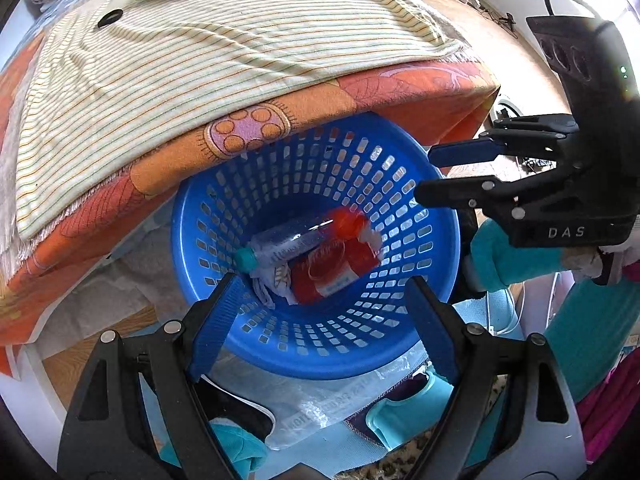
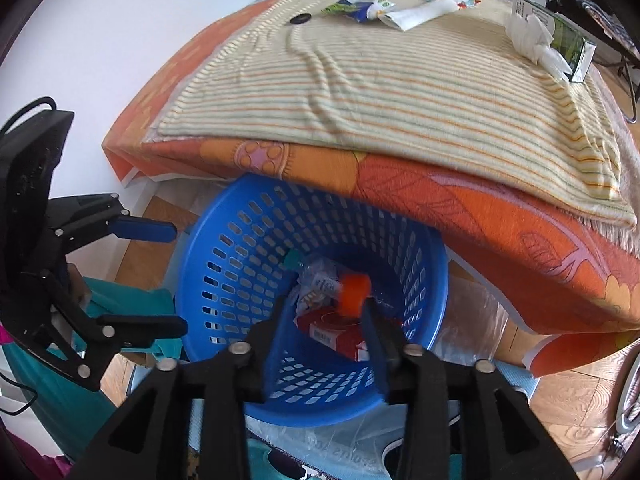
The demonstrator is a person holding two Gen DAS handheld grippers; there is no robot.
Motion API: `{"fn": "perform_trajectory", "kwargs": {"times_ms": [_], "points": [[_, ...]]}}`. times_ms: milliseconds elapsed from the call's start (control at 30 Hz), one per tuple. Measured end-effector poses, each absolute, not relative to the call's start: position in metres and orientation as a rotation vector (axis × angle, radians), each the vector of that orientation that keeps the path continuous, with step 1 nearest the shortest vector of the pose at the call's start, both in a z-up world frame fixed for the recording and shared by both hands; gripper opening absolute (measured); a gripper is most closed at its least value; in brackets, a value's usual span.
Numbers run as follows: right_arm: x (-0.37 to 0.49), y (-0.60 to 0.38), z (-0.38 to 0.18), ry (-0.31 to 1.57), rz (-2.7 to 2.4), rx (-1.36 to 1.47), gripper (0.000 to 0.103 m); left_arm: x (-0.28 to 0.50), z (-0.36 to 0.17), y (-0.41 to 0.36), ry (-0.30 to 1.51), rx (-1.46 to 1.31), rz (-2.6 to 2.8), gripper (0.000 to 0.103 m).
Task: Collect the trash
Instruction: 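Open both tools to drop the red box and orange cap into the basket, then move both tools back over the bed toward the remaining items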
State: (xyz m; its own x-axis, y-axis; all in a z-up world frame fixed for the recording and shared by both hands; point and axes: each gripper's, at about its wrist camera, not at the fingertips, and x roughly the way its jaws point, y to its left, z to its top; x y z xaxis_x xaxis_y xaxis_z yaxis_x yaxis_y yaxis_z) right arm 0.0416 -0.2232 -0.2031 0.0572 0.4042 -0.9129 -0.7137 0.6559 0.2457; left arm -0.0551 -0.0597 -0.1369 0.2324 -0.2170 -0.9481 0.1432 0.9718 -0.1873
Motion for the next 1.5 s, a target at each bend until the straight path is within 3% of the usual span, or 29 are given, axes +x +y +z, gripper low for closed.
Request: {"fn": "perform_trajectory", "kwargs": {"times_ms": [67,500,767,1267,1500], "points": [[0.041,-0.224,-0.202,1.245,0.865,-0.303,0.051,-0.054,-0.138,-0.061,1.311,-0.065,-0.245,0.085],[0.066,-0.236,-0.172,1.183,0.831,-0.203,0.056,-0.037,-0.121,-0.052,1.260,-0.081,-0.209,0.085],[0.098,-0.246,-0.139,1.109,0.798,-0.130,0.069,0.001,-0.093,-0.030,1.181,-0.106,-0.153,0.085],[0.200,-0.276,-0.072,0.960,0.651,-0.032,0.074,0.084,-0.068,0.041,1.062,-0.128,0.019,0.085],[0.262,-0.279,-0.072,0.932,0.570,-0.051,0.075,0.126,-0.074,0.104,1.049,-0.232,0.129,0.085]]}}
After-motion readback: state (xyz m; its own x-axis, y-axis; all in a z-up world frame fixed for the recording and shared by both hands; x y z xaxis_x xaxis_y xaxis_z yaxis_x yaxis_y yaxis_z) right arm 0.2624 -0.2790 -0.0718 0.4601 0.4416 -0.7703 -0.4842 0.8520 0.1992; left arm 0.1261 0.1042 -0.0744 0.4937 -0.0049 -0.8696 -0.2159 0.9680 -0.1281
